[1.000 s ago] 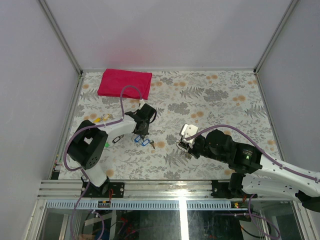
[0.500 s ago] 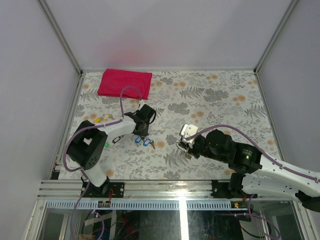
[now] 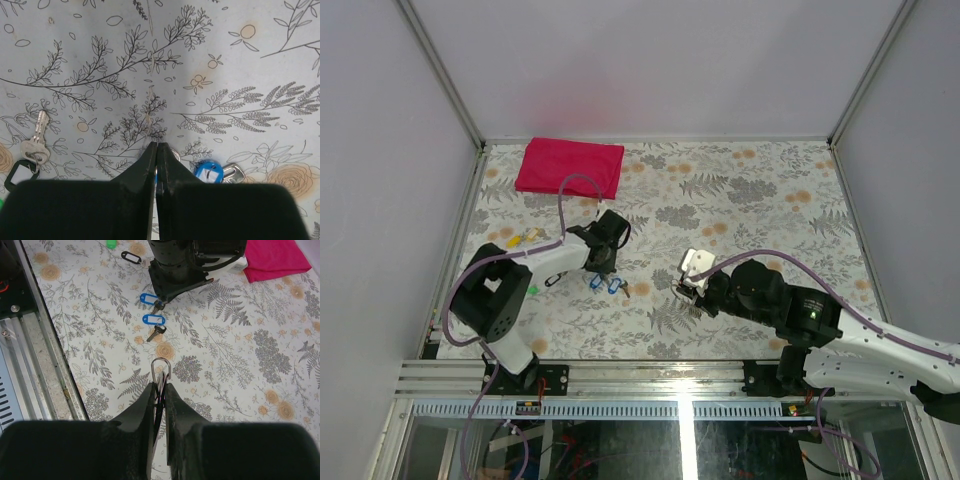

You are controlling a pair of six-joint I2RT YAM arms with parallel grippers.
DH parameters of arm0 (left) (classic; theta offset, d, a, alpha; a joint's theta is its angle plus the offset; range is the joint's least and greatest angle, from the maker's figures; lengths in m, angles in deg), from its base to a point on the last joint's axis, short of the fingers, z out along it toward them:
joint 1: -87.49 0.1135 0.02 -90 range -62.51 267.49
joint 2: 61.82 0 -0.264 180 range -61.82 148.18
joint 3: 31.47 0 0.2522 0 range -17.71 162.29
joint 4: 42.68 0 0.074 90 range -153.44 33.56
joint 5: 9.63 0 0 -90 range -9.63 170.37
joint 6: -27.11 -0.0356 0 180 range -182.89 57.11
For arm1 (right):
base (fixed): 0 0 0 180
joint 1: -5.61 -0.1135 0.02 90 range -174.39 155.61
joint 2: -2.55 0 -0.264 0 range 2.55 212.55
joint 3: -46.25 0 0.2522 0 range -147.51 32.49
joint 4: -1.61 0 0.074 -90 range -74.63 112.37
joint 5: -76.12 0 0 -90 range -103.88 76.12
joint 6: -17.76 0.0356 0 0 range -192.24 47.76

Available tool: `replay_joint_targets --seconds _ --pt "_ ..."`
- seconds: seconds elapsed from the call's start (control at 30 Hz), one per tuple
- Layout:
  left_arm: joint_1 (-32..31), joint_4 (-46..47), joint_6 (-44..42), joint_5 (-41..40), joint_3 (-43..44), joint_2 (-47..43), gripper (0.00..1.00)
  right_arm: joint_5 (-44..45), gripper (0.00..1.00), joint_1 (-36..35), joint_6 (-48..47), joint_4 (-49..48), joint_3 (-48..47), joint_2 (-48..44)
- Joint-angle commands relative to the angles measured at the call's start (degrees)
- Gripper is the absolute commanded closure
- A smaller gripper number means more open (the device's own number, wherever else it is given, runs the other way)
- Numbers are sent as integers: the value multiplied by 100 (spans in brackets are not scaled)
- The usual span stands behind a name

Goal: Put the keys on the keyring

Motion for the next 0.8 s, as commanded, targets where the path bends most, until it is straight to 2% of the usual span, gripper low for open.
replay_joint_targets --seconds 0.0,0.23,0.43,0.77 --pt "36 136 -216 249 -88 -439 100 -20 100 -36 -185 -678 118 -273" --pt "29 452 -845 1109 -245 -1804 100 -277 100 -39 -1011 -1166 376 -548" --pt "34 546 -1476 2295 -264 -2940 100 -499 100 -36 -1534 -1523 443 -634" --pt "20 313 -2243 3915 -51 -4267 100 -1302 100 -39 -1555 -1290 -58 -231"
